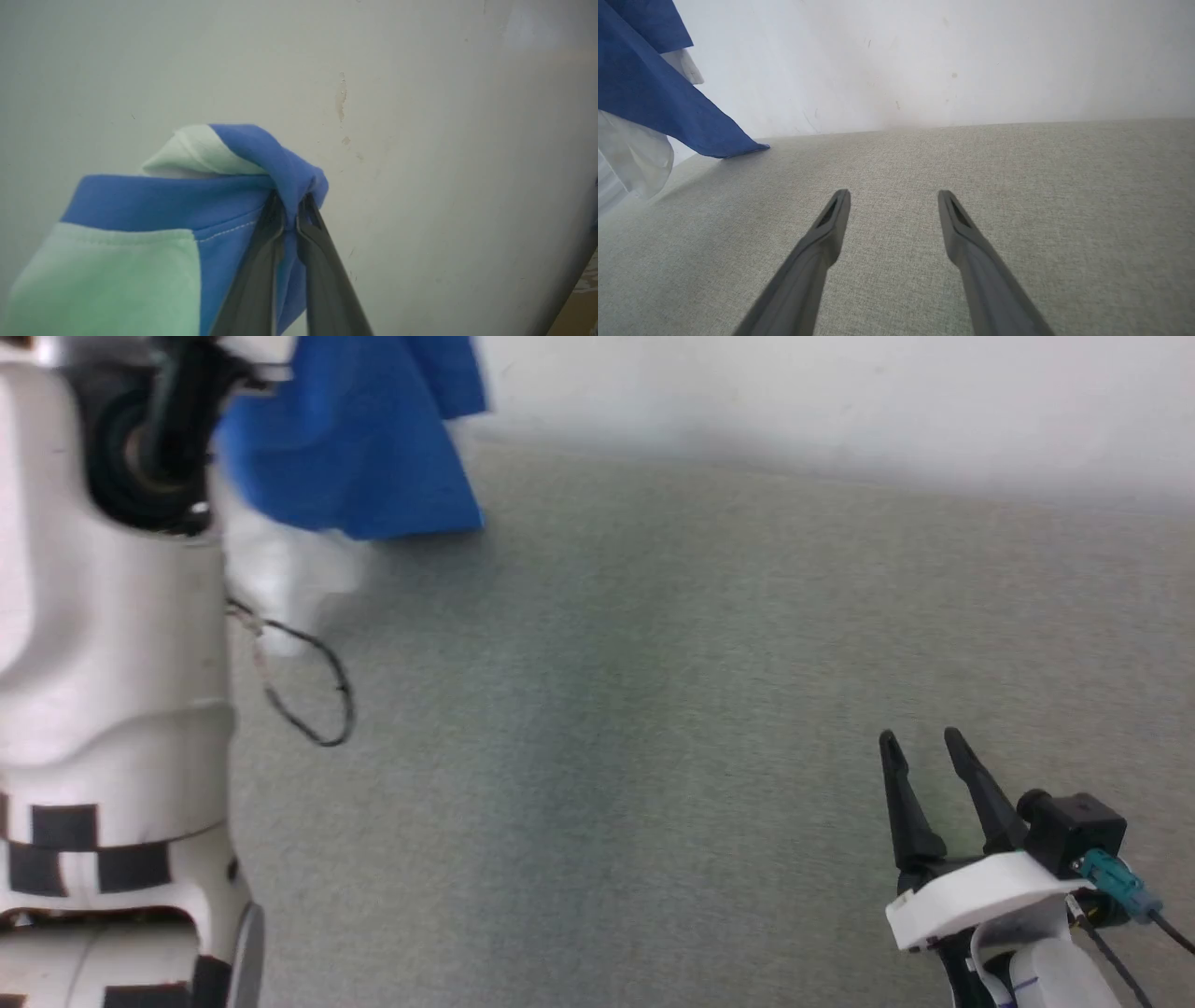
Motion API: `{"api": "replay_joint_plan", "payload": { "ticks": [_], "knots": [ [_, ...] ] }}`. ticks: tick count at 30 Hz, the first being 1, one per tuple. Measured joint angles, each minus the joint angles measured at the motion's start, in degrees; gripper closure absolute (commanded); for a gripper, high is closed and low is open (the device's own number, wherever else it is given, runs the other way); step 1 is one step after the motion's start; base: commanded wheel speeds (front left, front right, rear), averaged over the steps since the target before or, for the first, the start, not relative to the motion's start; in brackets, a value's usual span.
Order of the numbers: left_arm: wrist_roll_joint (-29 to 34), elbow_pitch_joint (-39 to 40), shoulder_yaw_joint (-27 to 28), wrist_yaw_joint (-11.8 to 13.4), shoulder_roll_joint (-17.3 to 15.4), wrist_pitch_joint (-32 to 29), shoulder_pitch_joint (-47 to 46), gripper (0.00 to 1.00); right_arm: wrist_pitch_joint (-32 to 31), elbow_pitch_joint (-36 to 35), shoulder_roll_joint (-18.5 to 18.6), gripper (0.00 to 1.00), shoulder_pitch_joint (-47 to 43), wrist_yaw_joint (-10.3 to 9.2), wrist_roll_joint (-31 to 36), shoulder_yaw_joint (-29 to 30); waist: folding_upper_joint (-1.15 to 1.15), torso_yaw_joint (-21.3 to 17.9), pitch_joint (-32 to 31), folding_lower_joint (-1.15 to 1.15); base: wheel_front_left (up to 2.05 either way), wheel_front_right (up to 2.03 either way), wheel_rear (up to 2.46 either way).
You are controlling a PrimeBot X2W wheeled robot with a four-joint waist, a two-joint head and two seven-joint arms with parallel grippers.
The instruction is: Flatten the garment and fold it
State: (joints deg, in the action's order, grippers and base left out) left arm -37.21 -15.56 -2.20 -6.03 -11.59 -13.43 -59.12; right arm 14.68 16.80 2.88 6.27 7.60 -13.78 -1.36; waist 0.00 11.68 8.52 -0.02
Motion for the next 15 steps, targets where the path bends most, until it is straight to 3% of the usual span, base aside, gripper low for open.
{"api": "replay_joint_plan", "payload": {
  "ticks": [6, 15],
  "knots": [
    [-2.63, 0.70, -5.22, -0.51, 3.88, -3.66, 1.33, 1.00, 0.01, 0.09, 0.03, 0.00, -1.73, 0.00, -0.40, 1.36, 0.00, -3.87, -1.53, 0.01, 0.00, 0.00, 0.00],
    [-6.62, -4.00, -16.66, -0.94, 8.05, -5.27, 14.90, 1.00, 0.01, 0.00, 0.08, 0.00, -2.05, 0.00, -0.21, 2.69, 0.00, -8.16, -1.80, 0.02, 0.00, 0.00, 0.00]
  ]
}}
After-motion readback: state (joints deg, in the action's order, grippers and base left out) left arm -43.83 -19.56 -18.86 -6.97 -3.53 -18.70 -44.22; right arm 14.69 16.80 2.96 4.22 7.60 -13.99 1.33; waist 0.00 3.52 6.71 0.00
